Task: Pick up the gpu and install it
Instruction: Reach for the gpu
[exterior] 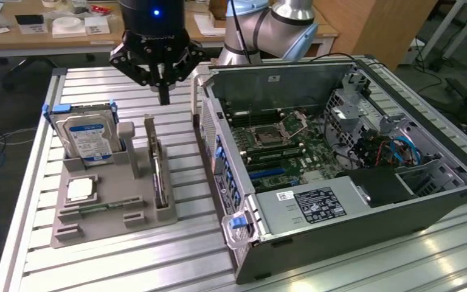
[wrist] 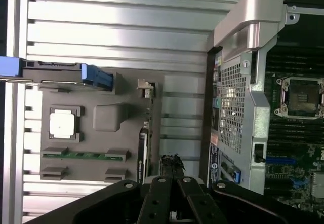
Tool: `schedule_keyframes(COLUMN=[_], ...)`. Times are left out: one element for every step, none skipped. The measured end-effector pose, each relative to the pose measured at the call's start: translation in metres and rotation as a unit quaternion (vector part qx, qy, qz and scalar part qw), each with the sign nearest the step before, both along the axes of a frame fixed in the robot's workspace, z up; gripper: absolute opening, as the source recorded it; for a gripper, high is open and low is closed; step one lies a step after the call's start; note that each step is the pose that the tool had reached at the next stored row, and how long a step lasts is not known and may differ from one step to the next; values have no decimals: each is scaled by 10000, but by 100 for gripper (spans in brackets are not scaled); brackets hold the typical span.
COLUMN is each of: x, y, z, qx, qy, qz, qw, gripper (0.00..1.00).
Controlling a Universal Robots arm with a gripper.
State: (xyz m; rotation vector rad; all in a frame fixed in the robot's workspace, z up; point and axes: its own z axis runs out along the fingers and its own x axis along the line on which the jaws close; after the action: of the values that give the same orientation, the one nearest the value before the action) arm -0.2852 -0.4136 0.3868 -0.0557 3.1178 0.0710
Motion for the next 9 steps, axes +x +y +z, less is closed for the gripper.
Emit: schedule_keyframes(x=[-33,-64,-95,-127,-158,-189,-220,-252,-285], y=[-7,-14,-21,-28,-35,-43,-49,-56,-64], z=[-1,-2,-5,-7,-8,-10,-12,-13,-16], qx=[0,-1,0,0,0,0,0,0,0], qy=[0,0,0,0,0,0,0,1,0], qz=[4,8,12,15,19,23,26,29,33], qw=[10000,10000,10000,10000,10000,10000,10000,10000,10000], gripper=[11,11,11,11,11,11,11,11,11])
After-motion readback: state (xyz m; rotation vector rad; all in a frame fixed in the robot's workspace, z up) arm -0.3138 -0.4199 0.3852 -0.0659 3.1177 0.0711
